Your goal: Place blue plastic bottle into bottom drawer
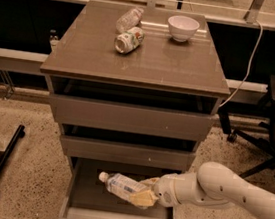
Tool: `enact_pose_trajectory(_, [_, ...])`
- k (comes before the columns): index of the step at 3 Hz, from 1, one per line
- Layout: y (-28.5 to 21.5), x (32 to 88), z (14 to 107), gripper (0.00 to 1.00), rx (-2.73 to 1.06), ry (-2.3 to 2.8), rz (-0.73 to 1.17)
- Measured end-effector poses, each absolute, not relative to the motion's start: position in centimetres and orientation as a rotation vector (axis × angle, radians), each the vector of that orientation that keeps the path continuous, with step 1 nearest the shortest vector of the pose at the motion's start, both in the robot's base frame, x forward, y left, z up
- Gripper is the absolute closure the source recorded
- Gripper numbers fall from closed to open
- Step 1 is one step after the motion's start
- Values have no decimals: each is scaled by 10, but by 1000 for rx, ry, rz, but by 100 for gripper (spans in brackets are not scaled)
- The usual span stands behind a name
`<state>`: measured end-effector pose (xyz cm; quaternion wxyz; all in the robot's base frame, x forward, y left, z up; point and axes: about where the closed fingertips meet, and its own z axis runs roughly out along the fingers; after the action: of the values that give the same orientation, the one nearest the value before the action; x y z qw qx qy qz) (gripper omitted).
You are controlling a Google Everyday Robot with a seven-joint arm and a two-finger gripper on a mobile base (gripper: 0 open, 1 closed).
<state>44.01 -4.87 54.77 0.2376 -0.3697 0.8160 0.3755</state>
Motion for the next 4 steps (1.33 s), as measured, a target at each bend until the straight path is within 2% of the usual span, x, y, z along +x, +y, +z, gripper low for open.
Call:
enact_pose_trajectory(2, [-39,468,471,100,-1050,2273,969])
enact_pose_trajectory(4, [-41,482,435,100,-990,2326,1028])
